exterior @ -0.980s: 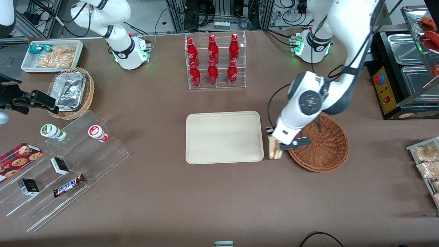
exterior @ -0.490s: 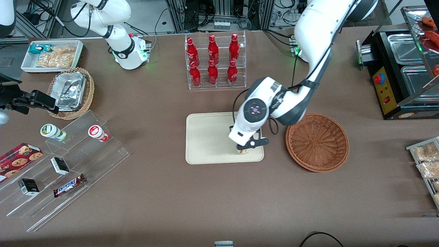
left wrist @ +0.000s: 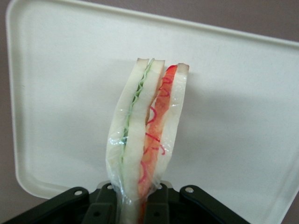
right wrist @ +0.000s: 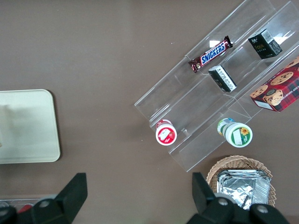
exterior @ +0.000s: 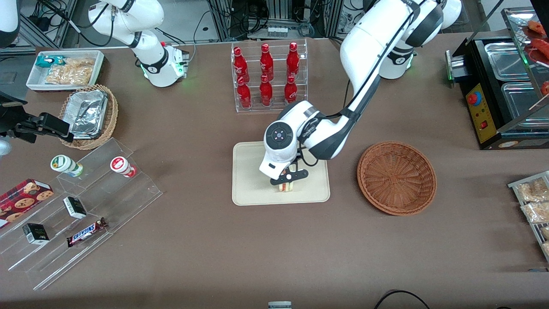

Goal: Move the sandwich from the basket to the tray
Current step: 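Carry the sandwich over the cream tray with the left gripper, then lower the sandwich onto the tray and open the left gripper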

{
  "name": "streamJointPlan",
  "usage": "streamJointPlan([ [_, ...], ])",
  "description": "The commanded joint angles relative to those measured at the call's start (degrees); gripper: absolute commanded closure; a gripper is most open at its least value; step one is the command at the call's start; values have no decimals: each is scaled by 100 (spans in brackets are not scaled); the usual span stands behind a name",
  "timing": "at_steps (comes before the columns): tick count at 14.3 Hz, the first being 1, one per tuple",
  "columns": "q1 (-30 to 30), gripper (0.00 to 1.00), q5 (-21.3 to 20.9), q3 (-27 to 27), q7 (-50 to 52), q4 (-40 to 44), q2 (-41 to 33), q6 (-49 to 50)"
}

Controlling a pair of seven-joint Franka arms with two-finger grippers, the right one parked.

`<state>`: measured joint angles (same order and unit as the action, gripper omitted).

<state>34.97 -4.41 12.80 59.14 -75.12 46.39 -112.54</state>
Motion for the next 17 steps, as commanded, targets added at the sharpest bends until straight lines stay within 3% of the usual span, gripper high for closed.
streamJointPlan([
  [1, 238, 97, -86, -58, 159, 357, 291, 118],
  [3, 247, 93, -68, -58, 159, 331, 362, 109],
  [4, 247, 86, -60, -50, 159, 314, 362, 109],
  [5, 247, 58, -51, -49, 142, 305, 362, 109],
  [6, 247, 1, -33, -49, 168, 296, 362, 101],
  [9, 265, 0, -95, -58, 123, 278, 266, 48],
  [13, 194, 0, -121, -84, 106, 252, -418, 240],
  [17, 72, 0, -77, -295, 431, 270, -1104, 1355],
])
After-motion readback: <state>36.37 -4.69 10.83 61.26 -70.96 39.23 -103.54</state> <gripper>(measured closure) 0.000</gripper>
